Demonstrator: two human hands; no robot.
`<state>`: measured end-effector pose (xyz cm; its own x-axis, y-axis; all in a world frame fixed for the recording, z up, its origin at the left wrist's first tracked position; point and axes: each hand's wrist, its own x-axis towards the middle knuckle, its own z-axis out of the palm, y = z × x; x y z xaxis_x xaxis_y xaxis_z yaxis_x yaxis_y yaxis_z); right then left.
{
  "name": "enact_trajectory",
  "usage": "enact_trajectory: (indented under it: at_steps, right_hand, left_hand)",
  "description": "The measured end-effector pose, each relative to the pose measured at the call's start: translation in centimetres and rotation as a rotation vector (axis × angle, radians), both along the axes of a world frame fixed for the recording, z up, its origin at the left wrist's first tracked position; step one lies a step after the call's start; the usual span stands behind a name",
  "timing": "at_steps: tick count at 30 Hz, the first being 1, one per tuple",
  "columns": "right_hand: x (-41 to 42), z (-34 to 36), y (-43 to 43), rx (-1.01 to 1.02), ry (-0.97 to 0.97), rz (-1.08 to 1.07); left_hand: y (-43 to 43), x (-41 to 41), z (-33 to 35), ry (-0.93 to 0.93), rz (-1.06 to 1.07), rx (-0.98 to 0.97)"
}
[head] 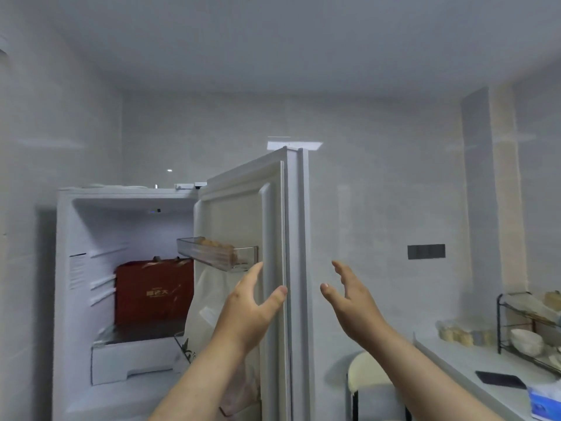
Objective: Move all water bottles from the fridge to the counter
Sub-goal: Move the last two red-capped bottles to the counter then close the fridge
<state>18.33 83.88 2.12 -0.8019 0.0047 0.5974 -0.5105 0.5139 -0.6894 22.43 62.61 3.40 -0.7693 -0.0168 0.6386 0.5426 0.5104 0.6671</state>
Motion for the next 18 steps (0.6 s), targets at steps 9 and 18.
enact_trajectory:
  at_steps: [9, 18]
  right_hand:
    - [-3.2, 5.1, -1.2, -0.353, -0.091, 0.502]
    - [-3.1, 4.8, -3.6, -0.252, 0.029, 0.660]
  left_hand:
    - [-1.4, -0.3, -0.1, 0.139, 0.146, -0.098]
    - [-6.3, 1.4, 0.4, 0.256, 0.399, -0.319]
